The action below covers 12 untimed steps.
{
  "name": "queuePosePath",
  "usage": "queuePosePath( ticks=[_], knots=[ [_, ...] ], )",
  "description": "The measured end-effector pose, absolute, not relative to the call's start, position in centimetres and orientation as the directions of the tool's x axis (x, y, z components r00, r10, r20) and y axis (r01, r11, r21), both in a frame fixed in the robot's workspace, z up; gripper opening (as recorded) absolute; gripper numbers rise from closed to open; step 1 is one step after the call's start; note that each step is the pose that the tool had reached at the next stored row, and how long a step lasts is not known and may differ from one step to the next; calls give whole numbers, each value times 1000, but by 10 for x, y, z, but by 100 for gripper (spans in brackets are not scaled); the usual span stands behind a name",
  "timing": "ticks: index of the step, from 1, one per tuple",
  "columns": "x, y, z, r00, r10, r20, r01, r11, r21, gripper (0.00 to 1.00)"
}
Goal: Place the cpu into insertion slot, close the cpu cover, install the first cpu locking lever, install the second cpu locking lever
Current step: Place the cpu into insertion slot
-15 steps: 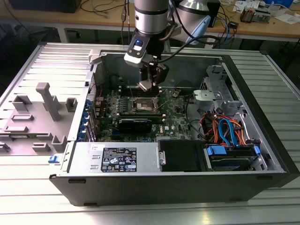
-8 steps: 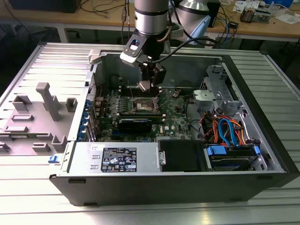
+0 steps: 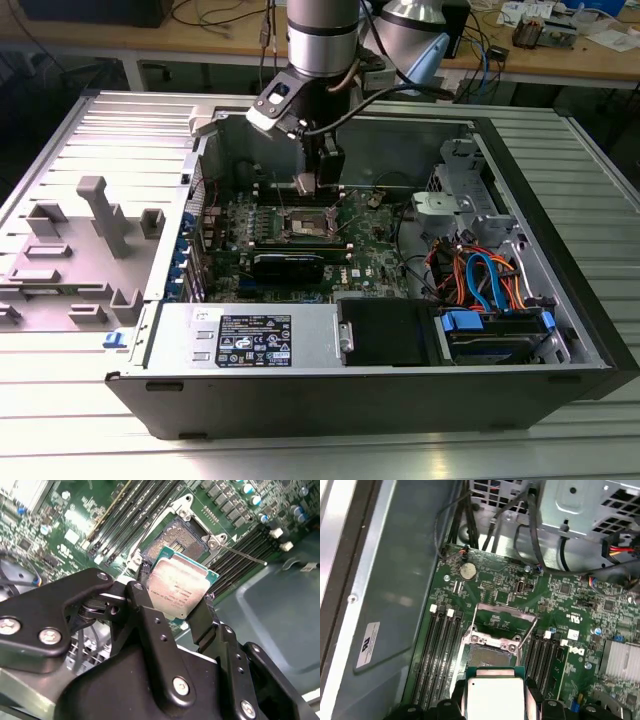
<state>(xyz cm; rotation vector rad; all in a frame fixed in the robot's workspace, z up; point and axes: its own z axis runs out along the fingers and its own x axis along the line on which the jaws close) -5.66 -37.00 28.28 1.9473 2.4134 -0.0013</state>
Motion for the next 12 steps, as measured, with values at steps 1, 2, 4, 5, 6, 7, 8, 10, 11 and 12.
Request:
queuePosePath(
  ticks=[1,2,4,5,6,7,8,10,11,12],
  knots=[
    [-57,-370,283,-193,981,-32,981,194,25,55],
    [-57,-370,282,-177,984,-32,984,178,25,55],
    [-57,-370,282,-134,990,-32,991,135,25,55],
    [-57,-370,282,-113,993,-32,993,114,25,55],
    [-57,-370,281,-98,995,-32,995,99,25,55],
    [-57,-370,281,-82,996,-32,996,83,25,55],
    [-57,-370,281,-65,997,-32,997,66,25,55],
    [-57,-370,280,-31,999,-32,999,31,24,55],
    [-57,-370,280,-11,999,-32,1000,12,23,55],
    [-57,-370,280,-1,999,-32,1000,2,23,55]
  ],
)
